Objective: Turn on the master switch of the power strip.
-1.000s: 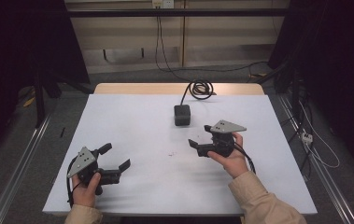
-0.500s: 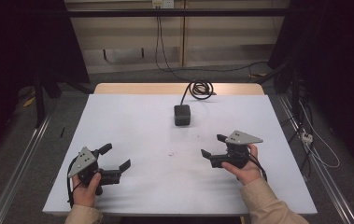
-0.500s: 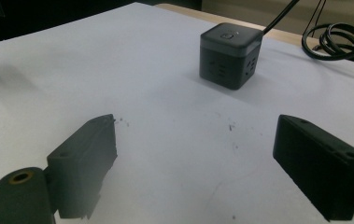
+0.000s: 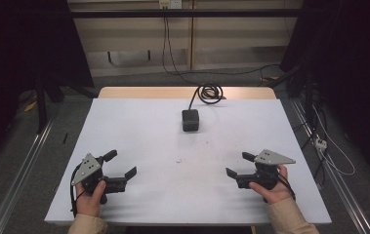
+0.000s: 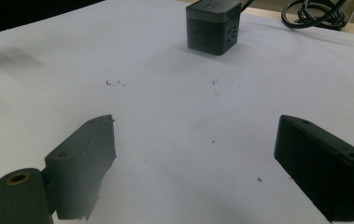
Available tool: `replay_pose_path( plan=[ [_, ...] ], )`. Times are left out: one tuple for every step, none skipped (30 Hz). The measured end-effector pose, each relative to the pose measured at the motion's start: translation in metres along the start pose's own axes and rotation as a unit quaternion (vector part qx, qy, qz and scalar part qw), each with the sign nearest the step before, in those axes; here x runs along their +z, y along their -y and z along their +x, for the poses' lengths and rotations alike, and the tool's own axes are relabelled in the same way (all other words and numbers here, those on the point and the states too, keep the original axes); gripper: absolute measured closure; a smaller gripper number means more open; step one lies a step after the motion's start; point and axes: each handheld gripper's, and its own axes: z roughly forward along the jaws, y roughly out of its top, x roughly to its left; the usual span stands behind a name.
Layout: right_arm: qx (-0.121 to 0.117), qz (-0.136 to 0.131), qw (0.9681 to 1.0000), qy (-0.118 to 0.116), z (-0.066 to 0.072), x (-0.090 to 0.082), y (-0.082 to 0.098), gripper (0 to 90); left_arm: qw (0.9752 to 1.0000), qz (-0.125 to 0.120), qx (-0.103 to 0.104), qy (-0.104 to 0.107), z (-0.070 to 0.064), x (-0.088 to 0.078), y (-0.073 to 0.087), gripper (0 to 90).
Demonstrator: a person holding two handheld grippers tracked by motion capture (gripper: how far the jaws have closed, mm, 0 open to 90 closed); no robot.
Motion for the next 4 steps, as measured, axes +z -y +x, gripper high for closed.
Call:
replay_pose_path(
  plan=[
    [0.0, 0.001, 1.0, 0.001, -0.0005, -0.0018, 0.0018, 12.0, 1.0, 0.0, 0.0, -0.001, 0.0, 0.0001, -0.0001, 2.6],
    [-0.001, 0.002, 1.0, 0.0, -0.0007, -0.0034, 0.0034, 11.9, 1.0, -0.001, -0.001, -0.002, 0.0, 0.0003, -0.0001, 2.6],
    [0.0, 0.002, 1.0, 0.0, -0.0009, -0.0049, 0.0048, 11.9, 1.0, -0.001, -0.002, -0.002, 0.0, 0.0005, -0.0002, 2.6],
    [0.0, 0.001, 1.0, 0.001, -0.0011, -0.0059, 0.006, 11.7, 1.0, 0.0, -0.001, -0.003, 0.0001, 0.0008, -0.0003, 2.6]
  ],
)
